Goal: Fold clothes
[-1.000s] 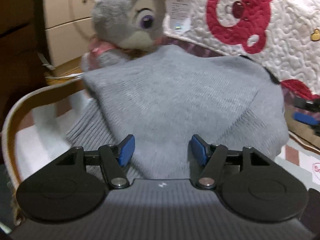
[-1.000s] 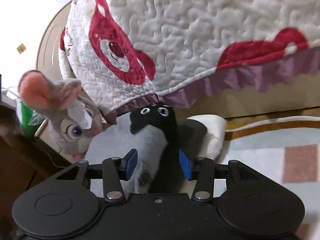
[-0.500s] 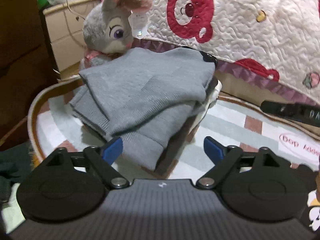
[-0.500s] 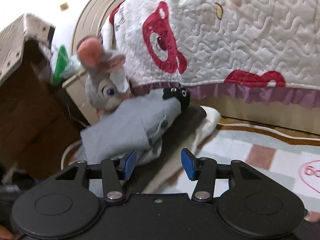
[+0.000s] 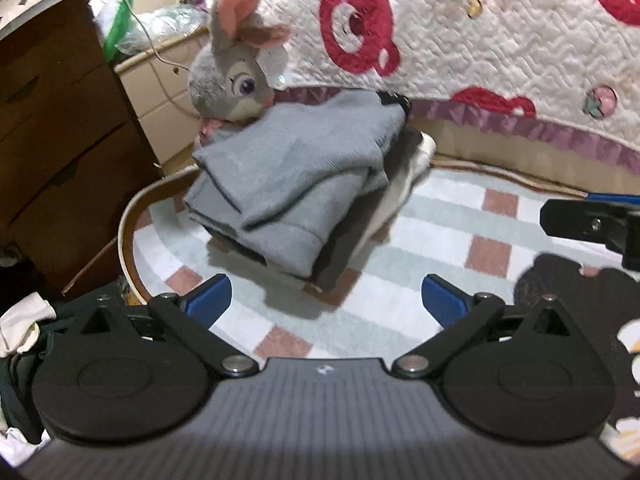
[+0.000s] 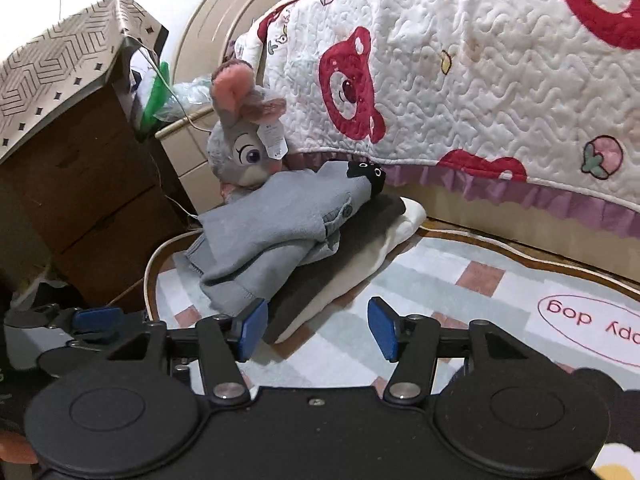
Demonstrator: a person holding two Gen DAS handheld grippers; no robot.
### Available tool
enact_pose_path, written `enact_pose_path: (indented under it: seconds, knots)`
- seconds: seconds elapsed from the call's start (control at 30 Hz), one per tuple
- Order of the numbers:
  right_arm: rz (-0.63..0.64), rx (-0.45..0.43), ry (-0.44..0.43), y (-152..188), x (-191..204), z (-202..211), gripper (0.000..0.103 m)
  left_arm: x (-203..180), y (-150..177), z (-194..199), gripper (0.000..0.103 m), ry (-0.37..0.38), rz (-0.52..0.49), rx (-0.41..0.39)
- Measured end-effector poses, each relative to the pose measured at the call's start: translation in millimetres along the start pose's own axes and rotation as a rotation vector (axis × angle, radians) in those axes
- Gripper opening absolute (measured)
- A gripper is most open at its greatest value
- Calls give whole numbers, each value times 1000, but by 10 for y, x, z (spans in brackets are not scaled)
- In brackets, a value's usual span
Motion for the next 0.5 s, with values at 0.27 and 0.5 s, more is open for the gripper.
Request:
enact_pose_path:
  seconds: [0.27,0.5]
  knots:
    - [-14,13,3,267,-79,128,63,-161,67,38,103,-4,-46,24]
    - [7,24,11,327,-64,138,63,-188,82,37,103,-21,-48,26]
Point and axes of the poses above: each gripper's, at about its wrist camera, not at the fingertips, and z roughly against the way its jaws point, x to its left, y to its underside, the point moved 10 cm from there along -z, roughly the way its jaws point, and after that the axes turned 12 degrees about -z, right-handed, at the moved point
